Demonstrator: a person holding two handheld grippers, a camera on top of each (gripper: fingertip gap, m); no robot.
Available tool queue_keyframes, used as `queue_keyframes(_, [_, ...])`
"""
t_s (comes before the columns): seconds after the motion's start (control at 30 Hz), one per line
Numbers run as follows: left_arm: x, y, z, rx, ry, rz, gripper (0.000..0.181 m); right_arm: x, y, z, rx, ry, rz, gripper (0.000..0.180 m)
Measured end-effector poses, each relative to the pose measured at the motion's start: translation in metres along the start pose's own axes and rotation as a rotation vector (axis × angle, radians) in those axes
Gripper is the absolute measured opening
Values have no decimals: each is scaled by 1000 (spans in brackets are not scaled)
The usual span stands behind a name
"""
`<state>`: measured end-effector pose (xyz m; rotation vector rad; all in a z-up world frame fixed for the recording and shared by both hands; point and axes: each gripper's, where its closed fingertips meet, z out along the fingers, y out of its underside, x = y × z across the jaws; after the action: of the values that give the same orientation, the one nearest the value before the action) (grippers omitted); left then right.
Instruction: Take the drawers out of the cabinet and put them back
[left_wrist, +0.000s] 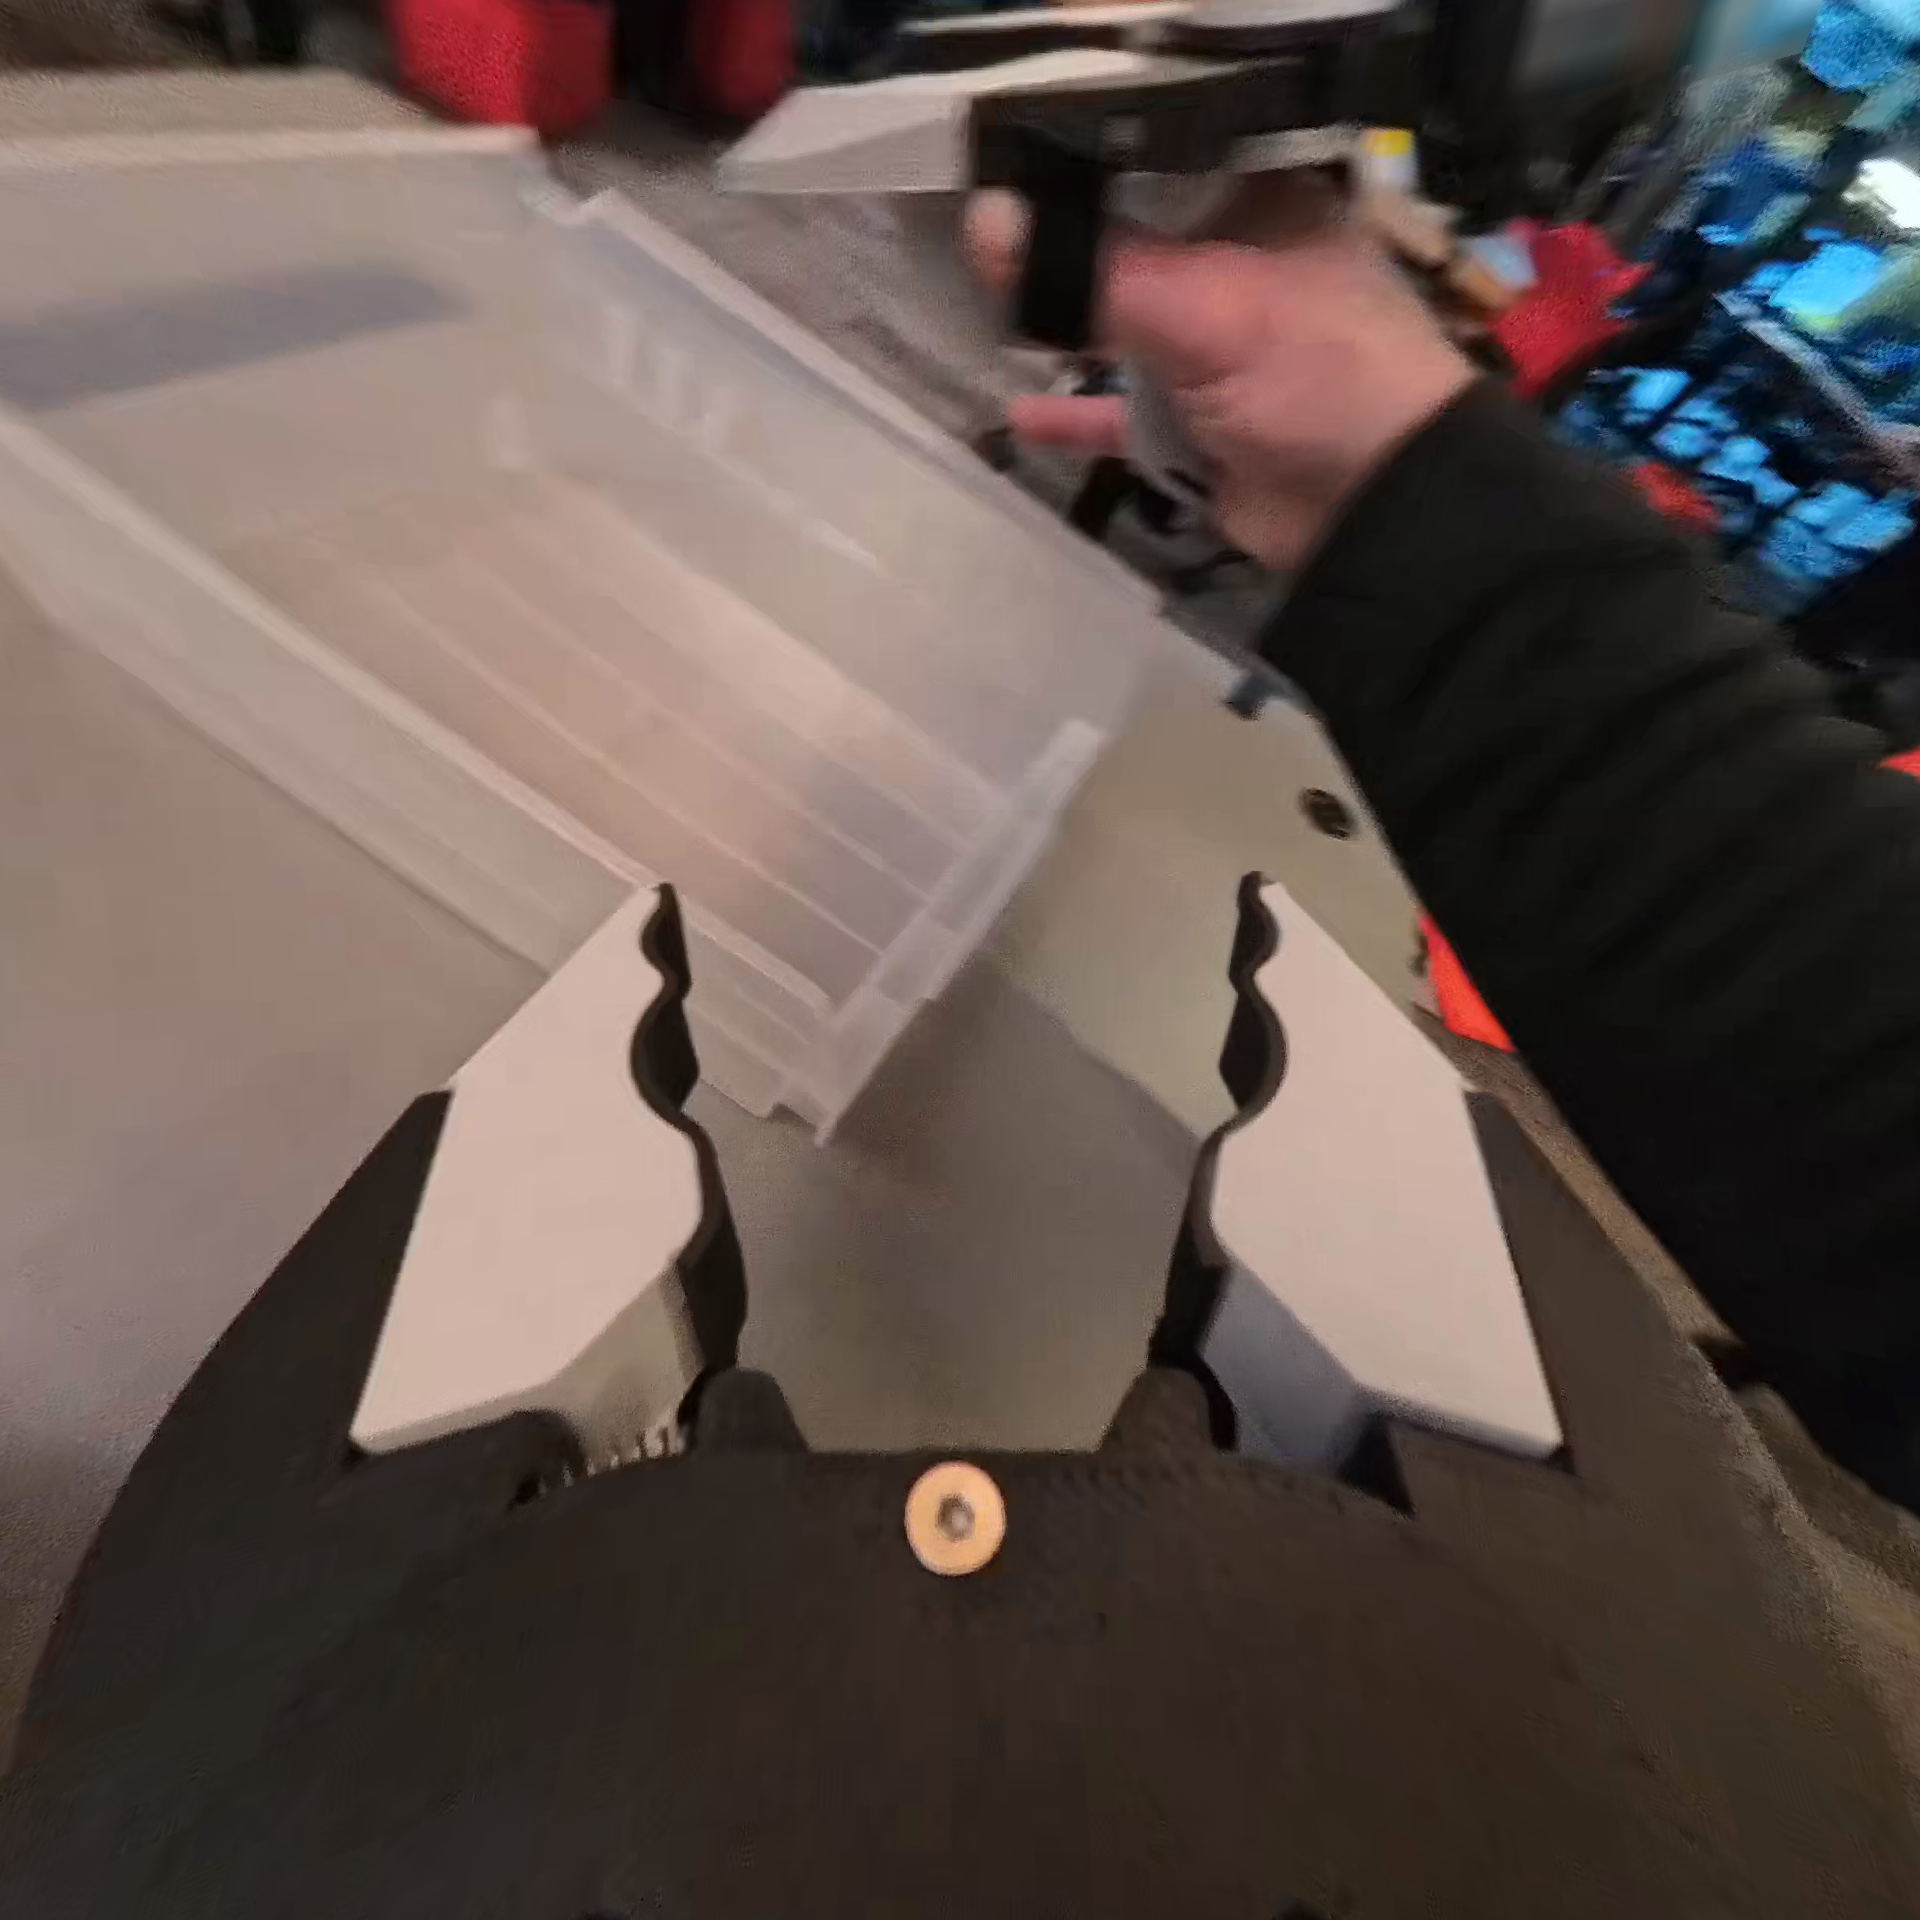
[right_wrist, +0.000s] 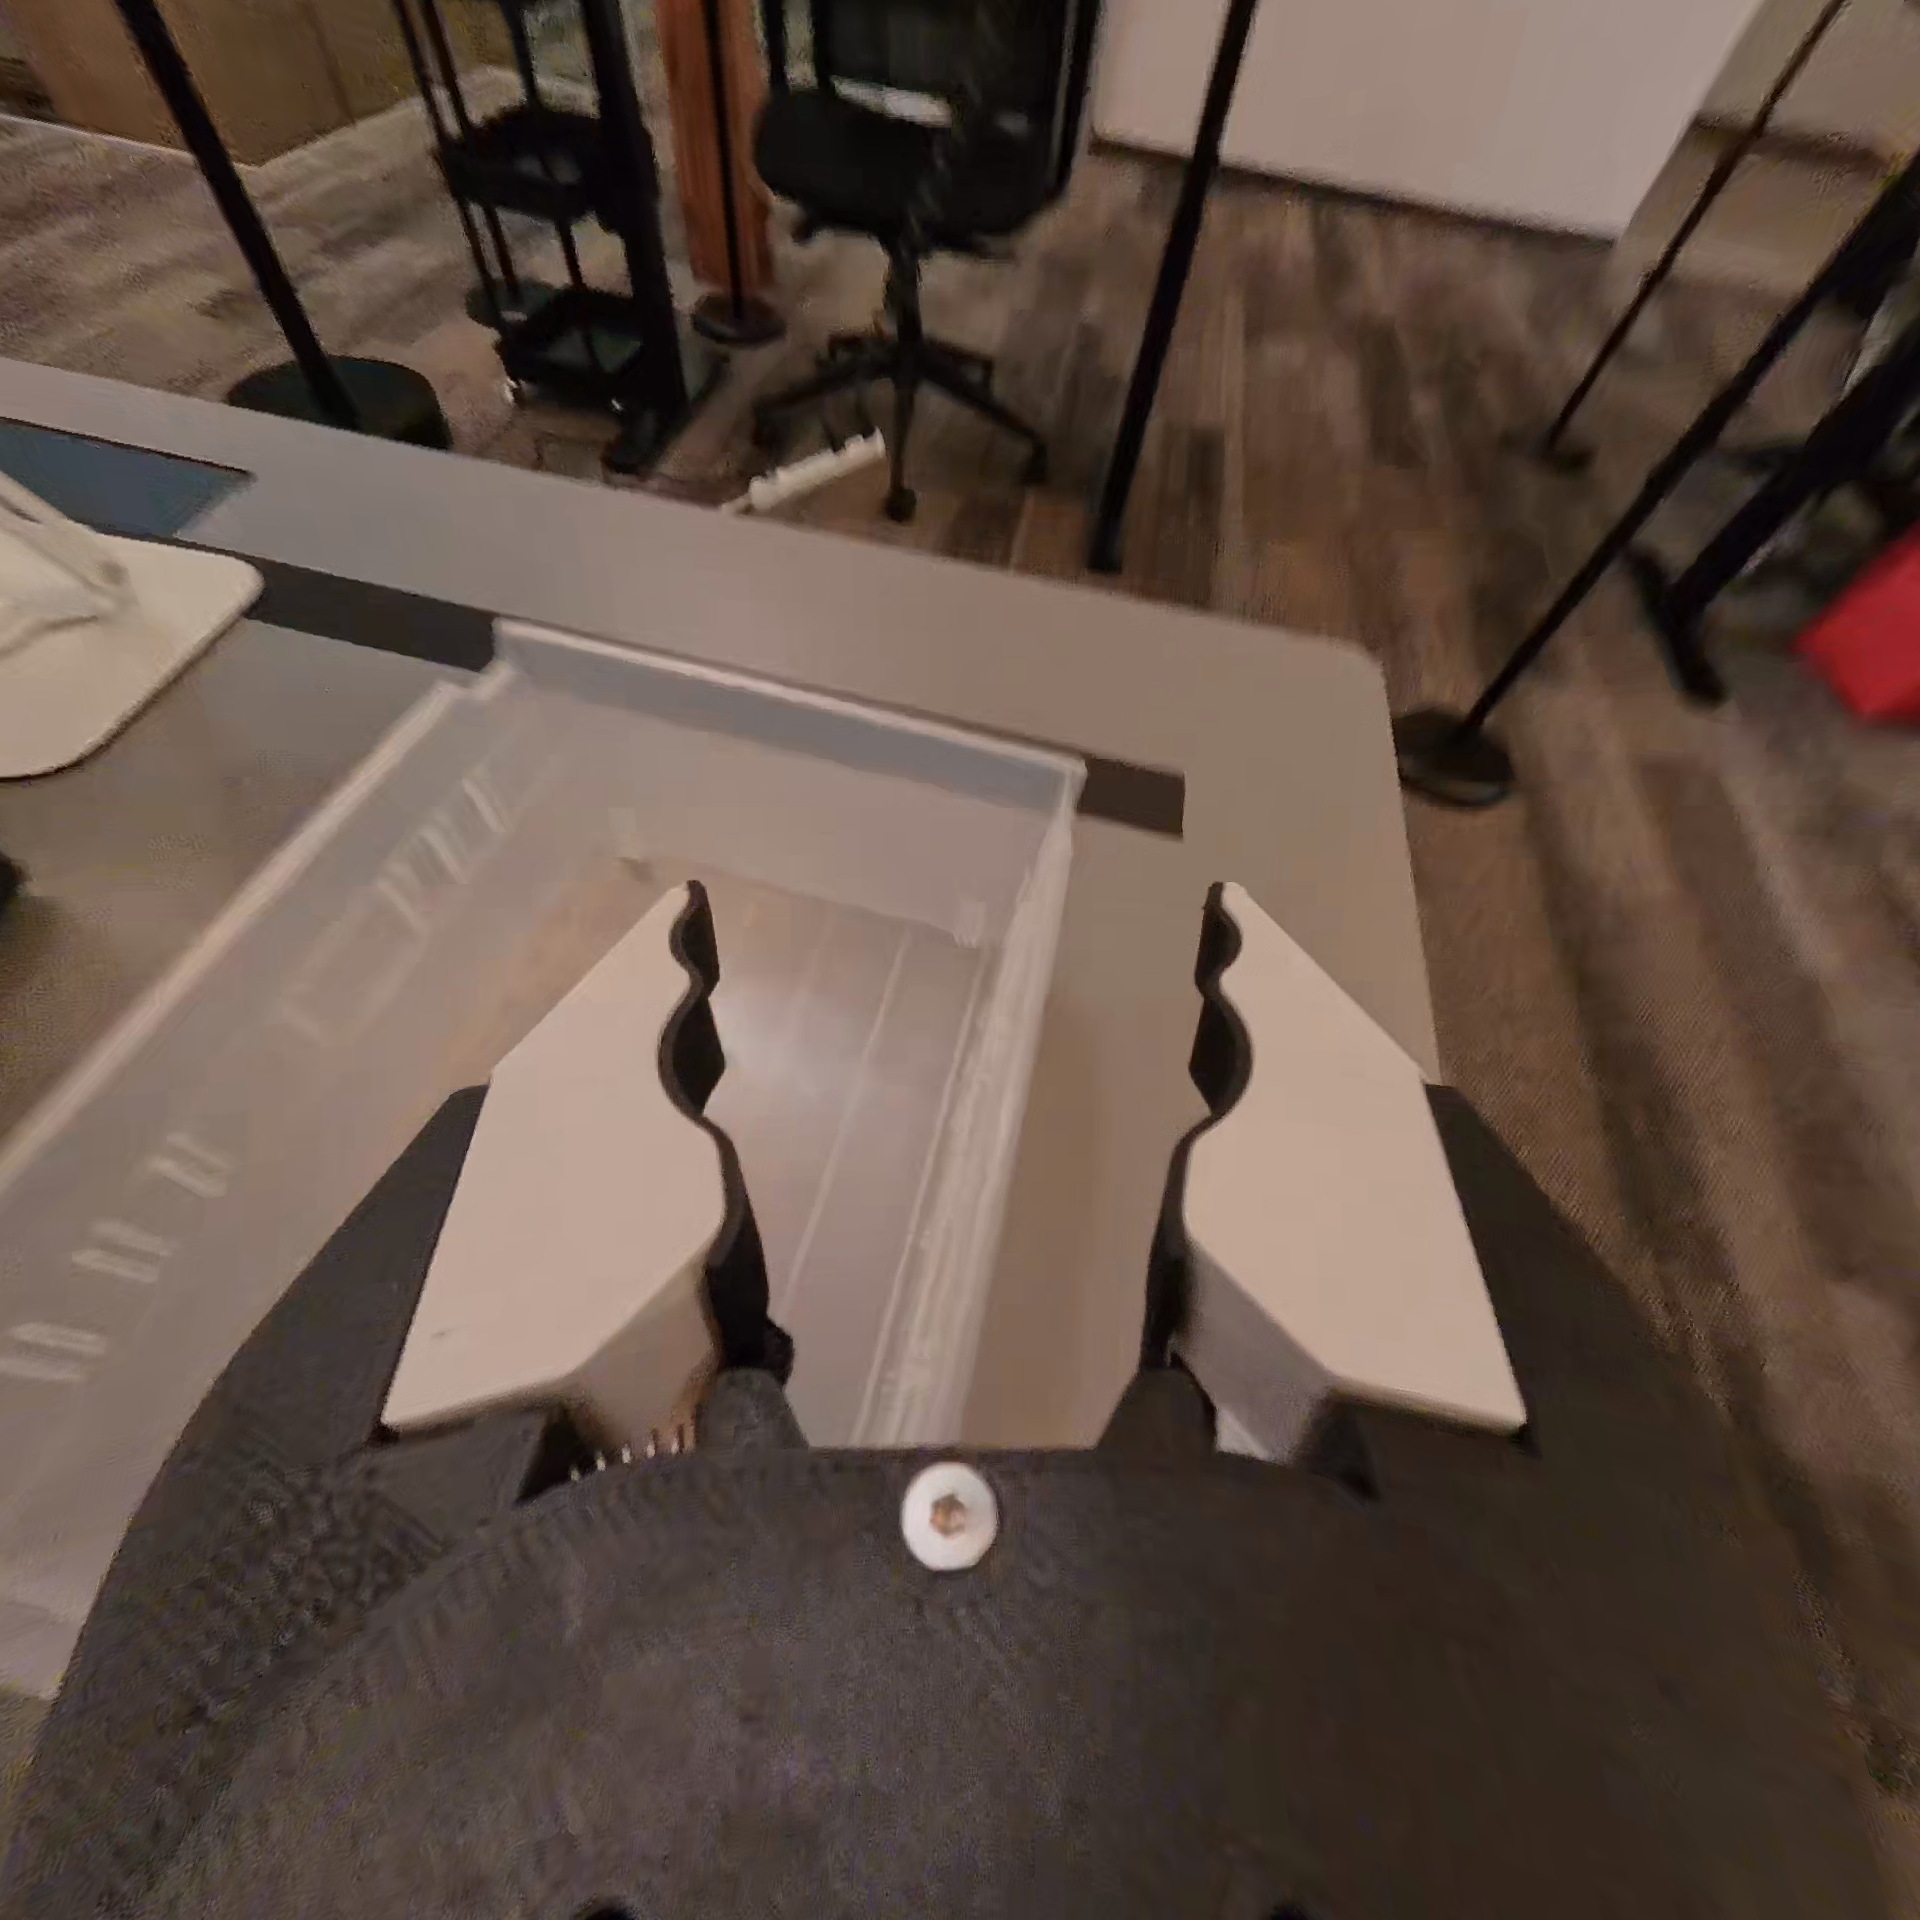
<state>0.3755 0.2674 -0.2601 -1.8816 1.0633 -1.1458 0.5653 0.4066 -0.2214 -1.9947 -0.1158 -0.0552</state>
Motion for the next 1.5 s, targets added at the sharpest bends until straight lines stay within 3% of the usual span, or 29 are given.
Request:
queue_keyframes(0.1, [43, -9, -59, 73, 68, 87, 103, -44, -42, -33, 91, -21, -120, 91])
queue_keyframes(0.17, [50, -4, -94, 82, 50, 137, 100, -59, -44, -48, 53, 34, -212, 91])
queue_keyframes(0.23, [37, 6, -120, 89, -10, 161, 97, -60, -23, -52, -33, 72, -279, 95])
queue_keyframes(0.33, [25, 34, -141, 76, -7, 104, 94, -67, 27, -48, -150, -32, -205, 101])
queue_keyframes(0.5, [10, 60, -206, 73, -130, 168, 84, -130, 42, -77, -69, -142, -410, 90])
queue_keyframes(0.6, [-24, 56, -280, 134, -308, 181, 76, -160, 67, -81, -128, -210, -526, 84])
queue_keyframes(0.73, [-89, 71, -413, 152, -685, 174, 78, -171, 97, -70, -206, -242, -557, 84])
queue_keyframes(0.87, [-157, 122, -554, 60, -1085, 134, 81, -177, 119, -55, -199, -311, -569, 70])
queue_keyframes(0.93, [-186, 155, -605, 4, -1187, 32, 88, -177, 123, -49, -171, -344, -516, 60])
queue_keyframes(1.0, [-209, 178, -640, 15, -1244, -41, 85, -172, 125, -44, -155, -337, -507, 59])
queue_keyframes(1.13, [-255, 215, -669, 9, -1277, -164, 86, -166, 123, -40, -140, -324, -489, 63])
queue_keyframes(1.23, [-277, 223, -670, 4, -1258, -221, 85, -157, 115, -40, -106, -276, -510, 62])
queue_keyframes(1.4, [-301, 229, -669, 14, -1217, -276, 65, -155, 83, -56, -16, -243, -461, 63])
queue_keyframes(1.5, [-305, 225, -682, 41, -1260, -267, 66, -163, 52, -71, 49, -204, -500, 64])
